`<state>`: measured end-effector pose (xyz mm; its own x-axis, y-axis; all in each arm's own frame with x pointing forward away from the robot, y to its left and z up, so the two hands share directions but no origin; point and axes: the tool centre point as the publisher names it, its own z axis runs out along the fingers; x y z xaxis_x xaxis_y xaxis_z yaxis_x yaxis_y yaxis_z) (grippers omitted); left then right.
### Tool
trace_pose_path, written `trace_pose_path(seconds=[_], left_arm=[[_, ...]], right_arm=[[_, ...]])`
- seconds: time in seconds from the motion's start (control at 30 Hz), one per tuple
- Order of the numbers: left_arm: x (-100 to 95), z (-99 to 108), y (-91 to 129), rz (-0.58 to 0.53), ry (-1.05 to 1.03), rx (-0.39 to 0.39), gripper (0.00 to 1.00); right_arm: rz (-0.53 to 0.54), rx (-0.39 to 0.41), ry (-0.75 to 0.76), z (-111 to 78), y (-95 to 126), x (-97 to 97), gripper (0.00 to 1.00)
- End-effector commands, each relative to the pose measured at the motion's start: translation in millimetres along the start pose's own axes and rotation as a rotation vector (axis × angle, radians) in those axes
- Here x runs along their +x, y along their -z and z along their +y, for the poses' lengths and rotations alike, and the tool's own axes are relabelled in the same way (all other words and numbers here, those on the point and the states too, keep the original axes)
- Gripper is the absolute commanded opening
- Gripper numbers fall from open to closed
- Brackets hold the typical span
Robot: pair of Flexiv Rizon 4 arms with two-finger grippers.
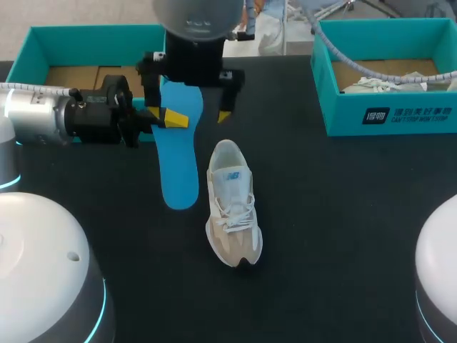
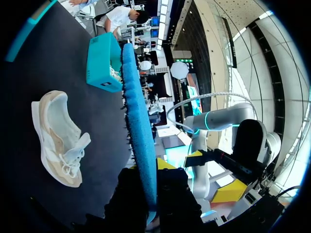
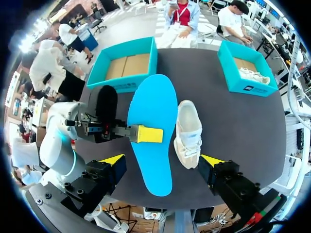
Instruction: Take the shoe out of the shoebox, open the shoe tongue, remove and reinsert the insole, then place the shoe into the shoebox
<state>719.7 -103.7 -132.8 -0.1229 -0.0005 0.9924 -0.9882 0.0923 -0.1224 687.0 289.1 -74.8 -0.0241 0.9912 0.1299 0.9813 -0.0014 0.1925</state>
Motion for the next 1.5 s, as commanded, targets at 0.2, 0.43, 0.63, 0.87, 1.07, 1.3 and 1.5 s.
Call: trace_pose_path(seconds=[0.2,0.43,0.63,0.87,1.07,1.3,1.5], left_arm=[[0.8,1.2,0.6,-0.003,0.000,0.001,0.00],[0.8,1.2,0.6,-0.003,0.000,0.001,0.00],[0.8,1.2,0.6,-0.003,0.000,0.001,0.00],[0.8,1.2,0.6,-0.003,0.000,0.001,0.00],[0.8,1.2,0.6,-0.003,0.000,0.001,0.00],[0.8,1.2,0.6,-0.003,0.000,0.001,0.00],[0.8,1.2,0.6,-0.003,0.000,0.001,0.00]], right_arm=[[-0.010,0.002,0.013,-0.1,-3.5,10.9,1.00],[-0.010,0.002,0.013,-0.1,-3.5,10.9,1.00],[-0.010,0.002,0.013,-0.1,-3.5,10.9,1.00],[0.101,0.012,-0.001,-0.4,-7.5,-1.1,1.00],[0.237,-0.002,0.011,-0.9,-6.6,-11.2,1.00],[0.421,-0.004,0.004,-2.1,-4.4,-20.0,1.00],[0.603,0.001,0.004,-0.5,-0.3,-24.2,1.00]])
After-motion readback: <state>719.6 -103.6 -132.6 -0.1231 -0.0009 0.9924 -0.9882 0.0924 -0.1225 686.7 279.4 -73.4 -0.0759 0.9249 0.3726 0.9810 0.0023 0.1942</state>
